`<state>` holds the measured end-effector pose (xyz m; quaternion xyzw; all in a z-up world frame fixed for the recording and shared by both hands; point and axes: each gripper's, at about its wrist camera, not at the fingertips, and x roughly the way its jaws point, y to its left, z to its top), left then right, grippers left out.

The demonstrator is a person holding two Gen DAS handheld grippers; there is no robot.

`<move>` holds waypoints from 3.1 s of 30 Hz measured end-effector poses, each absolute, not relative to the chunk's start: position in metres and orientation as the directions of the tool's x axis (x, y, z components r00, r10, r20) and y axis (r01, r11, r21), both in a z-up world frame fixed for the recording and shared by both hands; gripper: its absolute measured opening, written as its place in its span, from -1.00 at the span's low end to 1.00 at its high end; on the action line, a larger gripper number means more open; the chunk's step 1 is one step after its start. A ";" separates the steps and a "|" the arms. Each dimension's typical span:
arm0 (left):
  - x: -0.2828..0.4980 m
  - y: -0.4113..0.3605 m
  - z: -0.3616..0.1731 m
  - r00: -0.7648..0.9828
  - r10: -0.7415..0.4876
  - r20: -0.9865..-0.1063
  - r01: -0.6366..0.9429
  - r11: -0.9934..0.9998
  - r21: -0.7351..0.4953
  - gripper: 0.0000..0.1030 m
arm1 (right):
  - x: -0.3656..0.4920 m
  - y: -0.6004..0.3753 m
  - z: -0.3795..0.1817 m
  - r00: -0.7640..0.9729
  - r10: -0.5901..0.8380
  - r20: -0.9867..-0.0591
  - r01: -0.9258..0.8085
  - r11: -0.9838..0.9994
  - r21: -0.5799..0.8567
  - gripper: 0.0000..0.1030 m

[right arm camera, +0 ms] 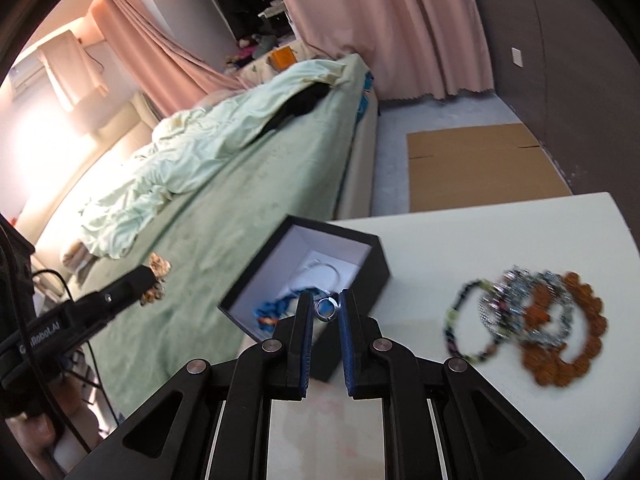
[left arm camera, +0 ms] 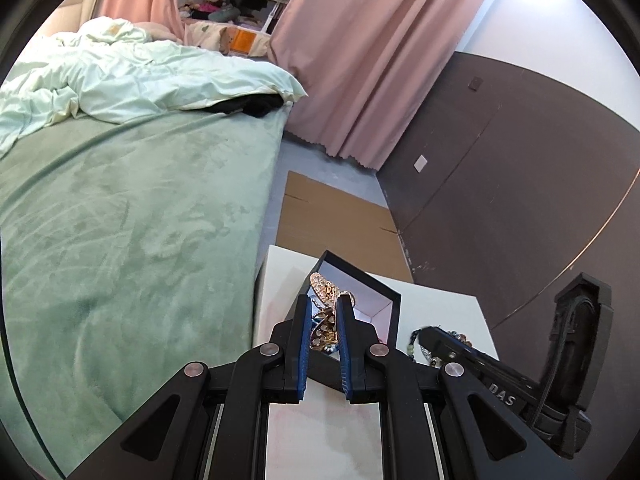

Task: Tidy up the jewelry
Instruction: 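Carry the brooch and ring into the black box and open both tools, then lower the left tool onto the beaded bracelet pile and close it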

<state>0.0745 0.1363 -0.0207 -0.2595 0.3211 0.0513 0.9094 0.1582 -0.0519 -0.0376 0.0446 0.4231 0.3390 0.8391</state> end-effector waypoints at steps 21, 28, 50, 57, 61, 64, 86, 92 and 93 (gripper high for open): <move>0.117 0.116 -0.038 0.771 -0.165 -0.615 -0.208 0.848 -0.488 -0.75 | 0.186 -0.094 -0.036 0.421 0.632 -0.650 -0.401 0.773 0.492 0.01; 0.134 0.093 -0.048 0.735 -0.179 -0.654 -0.208 0.859 -0.468 -0.67 | 0.190 -0.117 -0.030 0.435 0.631 -0.642 -0.356 0.776 0.521 0.01; 0.094 0.058 -0.019 0.759 -0.148 -0.634 -0.200 0.873 -0.444 0.63 | 0.163 -0.179 0.002 0.495 0.582 -0.646 -0.332 0.813 0.478 0.52; 0.098 0.038 0.007 0.759 -0.159 -0.632 -0.162 0.893 -0.419 0.63 | 0.159 -0.212 0.010 0.455 0.625 -0.635 -0.304 0.779 0.549 0.83; 0.111 0.018 0.014 0.748 -0.158 -0.645 -0.134 0.915 -0.380 0.63 | 0.164 -0.227 0.010 0.476 0.558 -0.679 -0.272 0.828 0.490 0.83; 0.120 0.004 0.017 0.743 -0.165 -0.649 -0.120 0.921 -0.371 0.63 | 0.167 -0.243 0.008 0.474 0.526 -0.706 -0.259 0.850 0.460 0.83; 0.203 -0.093 -0.055 0.540 -0.235 -0.808 0.037 0.966 -0.257 -0.28 | 0.219 -0.309 -0.032 0.436 0.490 -0.755 0.004 0.838 0.546 0.40; 0.219 -0.111 -0.073 0.494 -0.210 -0.844 0.057 0.976 -0.210 -0.28 | 0.225 -0.316 -0.037 0.438 0.470 -0.766 0.037 0.842 0.538 0.39; 0.221 -0.113 -0.076 0.489 -0.200 -0.849 0.063 0.979 -0.194 -0.28 | 0.226 -0.318 -0.038 0.439 0.465 -0.769 0.045 0.843 0.536 0.38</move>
